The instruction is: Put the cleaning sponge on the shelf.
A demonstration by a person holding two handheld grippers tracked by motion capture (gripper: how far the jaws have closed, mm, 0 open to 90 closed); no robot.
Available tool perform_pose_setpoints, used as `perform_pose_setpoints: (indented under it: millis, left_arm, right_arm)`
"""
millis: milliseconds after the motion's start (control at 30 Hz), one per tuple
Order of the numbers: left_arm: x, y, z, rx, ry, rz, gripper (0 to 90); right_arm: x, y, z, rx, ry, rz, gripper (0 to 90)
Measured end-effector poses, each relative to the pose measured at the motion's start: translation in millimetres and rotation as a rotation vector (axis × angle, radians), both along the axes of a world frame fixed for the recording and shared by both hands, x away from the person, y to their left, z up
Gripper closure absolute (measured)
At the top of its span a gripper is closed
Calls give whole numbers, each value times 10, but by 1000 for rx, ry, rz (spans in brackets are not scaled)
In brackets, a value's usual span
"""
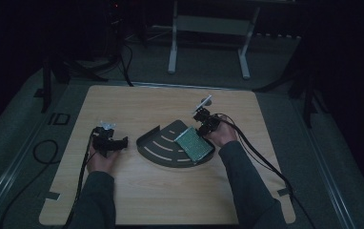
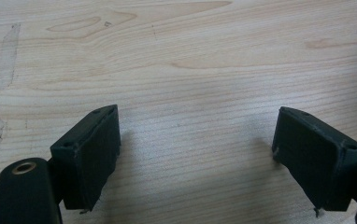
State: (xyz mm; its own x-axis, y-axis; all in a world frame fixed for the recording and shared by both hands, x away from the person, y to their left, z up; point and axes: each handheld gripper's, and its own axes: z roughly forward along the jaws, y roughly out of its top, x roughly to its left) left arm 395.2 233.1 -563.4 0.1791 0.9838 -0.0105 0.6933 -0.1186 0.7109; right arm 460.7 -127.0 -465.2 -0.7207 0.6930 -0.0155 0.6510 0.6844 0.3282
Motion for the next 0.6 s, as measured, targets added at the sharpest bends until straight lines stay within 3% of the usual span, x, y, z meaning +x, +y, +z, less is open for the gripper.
perform_pose_setpoints:
  millis: [267,467,533,600]
  left_arm:
    - [0,0,0,0,0,0,160]
    - [0,-1,-1,-1,-1,1,160]
    - [0,-1,-1,-1,-1,1,160]
    - [0,-1,-1,-1,-1,1,160]
  right_arm:
    - [-13,-11,22,6,-10,-1,850]
    - [-64,-57,83,26,-33,-2,727]
    - [-79,-132,106,61,-40,-26,598]
    - [-77,-169,108,76,-40,-39,569]
